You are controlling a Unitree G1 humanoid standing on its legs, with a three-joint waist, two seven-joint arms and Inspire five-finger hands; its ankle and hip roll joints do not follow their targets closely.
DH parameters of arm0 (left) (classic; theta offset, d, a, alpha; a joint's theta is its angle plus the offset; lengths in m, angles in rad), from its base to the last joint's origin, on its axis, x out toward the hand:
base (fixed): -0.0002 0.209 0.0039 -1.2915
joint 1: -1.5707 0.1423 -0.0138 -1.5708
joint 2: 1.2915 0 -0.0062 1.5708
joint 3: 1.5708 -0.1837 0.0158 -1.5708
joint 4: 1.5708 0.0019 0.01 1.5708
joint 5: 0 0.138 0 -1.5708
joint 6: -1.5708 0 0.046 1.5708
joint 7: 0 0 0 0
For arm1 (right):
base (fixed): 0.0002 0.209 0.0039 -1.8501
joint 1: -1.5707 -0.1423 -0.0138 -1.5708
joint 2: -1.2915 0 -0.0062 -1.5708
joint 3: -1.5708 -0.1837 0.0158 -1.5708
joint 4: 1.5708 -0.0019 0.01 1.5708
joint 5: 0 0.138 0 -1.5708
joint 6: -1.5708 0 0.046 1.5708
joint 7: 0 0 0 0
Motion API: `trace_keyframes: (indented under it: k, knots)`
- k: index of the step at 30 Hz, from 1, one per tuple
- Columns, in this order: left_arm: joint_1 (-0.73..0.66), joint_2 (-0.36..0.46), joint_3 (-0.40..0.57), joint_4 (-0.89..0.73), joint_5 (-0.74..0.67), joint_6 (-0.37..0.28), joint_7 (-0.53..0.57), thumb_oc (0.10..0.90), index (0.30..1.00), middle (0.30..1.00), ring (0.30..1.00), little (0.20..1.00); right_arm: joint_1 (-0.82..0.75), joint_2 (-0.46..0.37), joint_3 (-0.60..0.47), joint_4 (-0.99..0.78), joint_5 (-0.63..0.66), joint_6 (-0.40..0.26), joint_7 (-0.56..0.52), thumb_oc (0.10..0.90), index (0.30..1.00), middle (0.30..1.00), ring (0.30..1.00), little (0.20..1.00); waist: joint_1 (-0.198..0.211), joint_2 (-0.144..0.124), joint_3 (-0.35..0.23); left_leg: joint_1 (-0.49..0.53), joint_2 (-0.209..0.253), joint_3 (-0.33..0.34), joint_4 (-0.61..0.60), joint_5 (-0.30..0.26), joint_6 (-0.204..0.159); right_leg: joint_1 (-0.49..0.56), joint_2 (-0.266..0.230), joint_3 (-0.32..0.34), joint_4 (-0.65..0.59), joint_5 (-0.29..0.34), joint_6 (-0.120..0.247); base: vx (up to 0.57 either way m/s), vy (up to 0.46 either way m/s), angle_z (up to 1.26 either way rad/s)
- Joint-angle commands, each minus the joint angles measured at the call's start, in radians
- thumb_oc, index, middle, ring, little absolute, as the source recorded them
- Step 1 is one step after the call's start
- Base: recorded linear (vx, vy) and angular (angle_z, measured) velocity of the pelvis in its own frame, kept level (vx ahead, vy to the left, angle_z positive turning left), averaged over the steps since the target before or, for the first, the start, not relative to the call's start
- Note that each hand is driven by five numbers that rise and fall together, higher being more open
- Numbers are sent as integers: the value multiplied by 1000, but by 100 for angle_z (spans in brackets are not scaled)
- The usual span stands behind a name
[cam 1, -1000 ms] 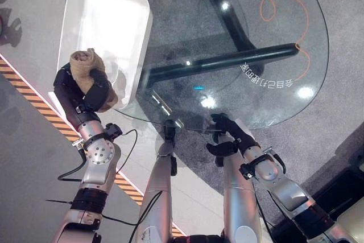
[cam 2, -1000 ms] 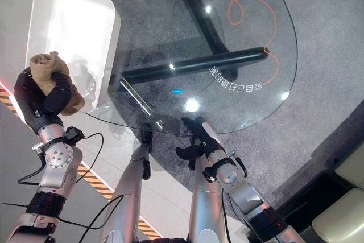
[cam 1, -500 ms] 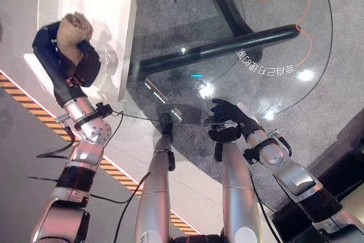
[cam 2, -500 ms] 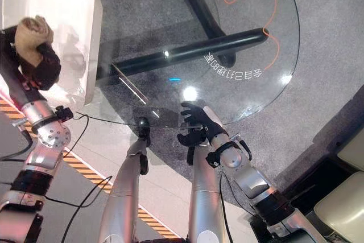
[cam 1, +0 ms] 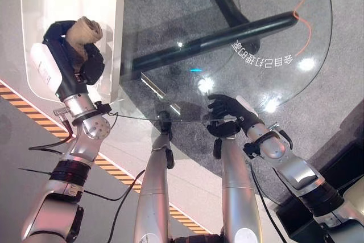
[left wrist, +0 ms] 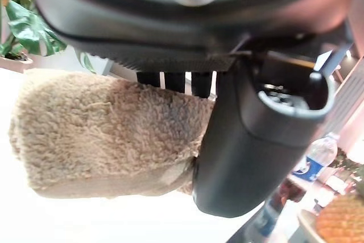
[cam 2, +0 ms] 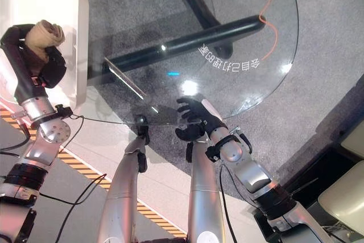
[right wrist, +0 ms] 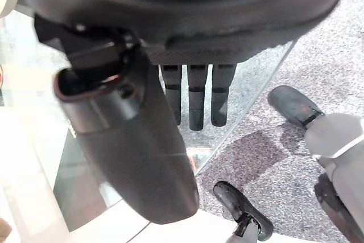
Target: Wipe the table with a cloth and put it in the basket.
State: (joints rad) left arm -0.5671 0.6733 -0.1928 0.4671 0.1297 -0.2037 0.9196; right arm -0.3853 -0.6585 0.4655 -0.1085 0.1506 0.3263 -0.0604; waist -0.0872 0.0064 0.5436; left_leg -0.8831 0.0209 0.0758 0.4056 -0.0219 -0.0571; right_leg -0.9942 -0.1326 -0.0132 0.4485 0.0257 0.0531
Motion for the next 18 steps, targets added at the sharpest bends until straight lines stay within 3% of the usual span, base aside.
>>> trace_keyframes:
  k: [1, 3, 5, 6, 8, 9, 11, 12, 13, 15, 18]
  knots:
    - [-27, 59, 88, 0, -79, -32, 64, 100, 300, 300, 300, 200, 70, -5, 62, 0, 22, 21, 30, 800, 900, 900, 900, 900, -10, 18, -24, -66, -79, 67, 41, -26, 49, 11, 82, 4, -90, 7, 15, 30, 32, -2]
    - [-49, 47, 94, 39, -112, -59, 71, 100, 300, 300, 300, 200, 45, -3, 62, 13, 25, 13, 22, 800, 900, 900, 900, 900, -14, 14, -24, -106, -79, 76, 32, 7, 54, -27, 82, 2, -95, 33, 8, -31, 5, -1]
    - [-50, 38, 88, 68, -130, -70, 64, 100, 300, 300, 300, 200, 48, 4, 68, 24, 30, 9, 20, 800, 900, 900, 900, 900, -11, 12, -24, -89, -76, 63, 42, -22, 47, -12, 90, 3, -76, 2, 11, 0, 0, 0]
    - [-66, 38, 92, 69, -138, -72, 63, 100, 300, 300, 300, 200, 33, 2, 62, 23, 31, 9, 21, 800, 900, 900, 900, 900, -15, 9, -24, -122, -77, 73, 36, 8, 52, -42, 87, 1, -84, 30, 7, 0, 0, 0]
    - [-64, 28, 91, 73, -181, -101, 57, 100, 300, 300, 300, 200, 39, 6, 68, 23, 35, 9, 21, 800, 900, 900, 900, 900, -11, 5, -24, -102, -75, 60, 46, -20, 46, -24, 95, 3, -67, -1, 10, -6, -1, 2]
    - [-82, 27, 96, 74, -190, -110, 51, 100, 300, 300, 300, 200, 23, 6, 64, 24, 39, 8, 18, 800, 900, 900, 900, 900, -14, 2, -24, -136, -76, 69, 39, 9, 51, -54, 91, 1, -77, 27, 5, 0, 0, 0]
    - [-92, 18, 81, 86, -216, -117, 33, 100, 300, 300, 300, 200, 19, 19, 73, 34, 44, 11, 11, 800, 900, 900, 900, 900, -10, 1, -24, -116, -75, 54, 48, -18, 44, -33, 97, 1, -63, -2, 9, 0, 0, 0]
    - [-116, 15, 82, 88, -234, -120, 26, 100, 300, 300, 300, 200, -2, 21, 68, 32, 45, 16, 8, 800, 900, 900, 900, 900, -13, -2, -24, -151, -78, 62, 43, 11, 49, -65, 94, -1, -70, 25, 4, 0, 0, 0]
    - [-112, 8, 74, 95, -252, -123, 18, 100, 300, 300, 300, 200, 4, 26, 75, 35, 49, 19, 6, 800, 900, 900, 900, 900, -10, -2, -24, -125, -77, 50, 53, -18, 43, -41, 100, 1, -55, -4, 8, 0, 0, 0]
    - [-153, -3, 71, 122, -369, -147, -43, 100, 300, 300, 300, 200, -30, 35, 77, 53, 55, 14, -7, 800, 900, 900, 900, 900, -13, -7, -24, -166, -81, 55, 50, 12, 48, -79, 97, -4, -59, 23, 3, -33, -10, 1]
    - [-163, -28, 53, 157, -451, -135, -109, 100, 300, 300, 300, 200, -47, 53, 90, 81, 58, 13, -12, 800, 900, 900, 900, 900, -10, -9, -24, -147, -82, 43, 56, -9, 43, -62, 104, -5, -44, -2, 5, 0, -4, 2]
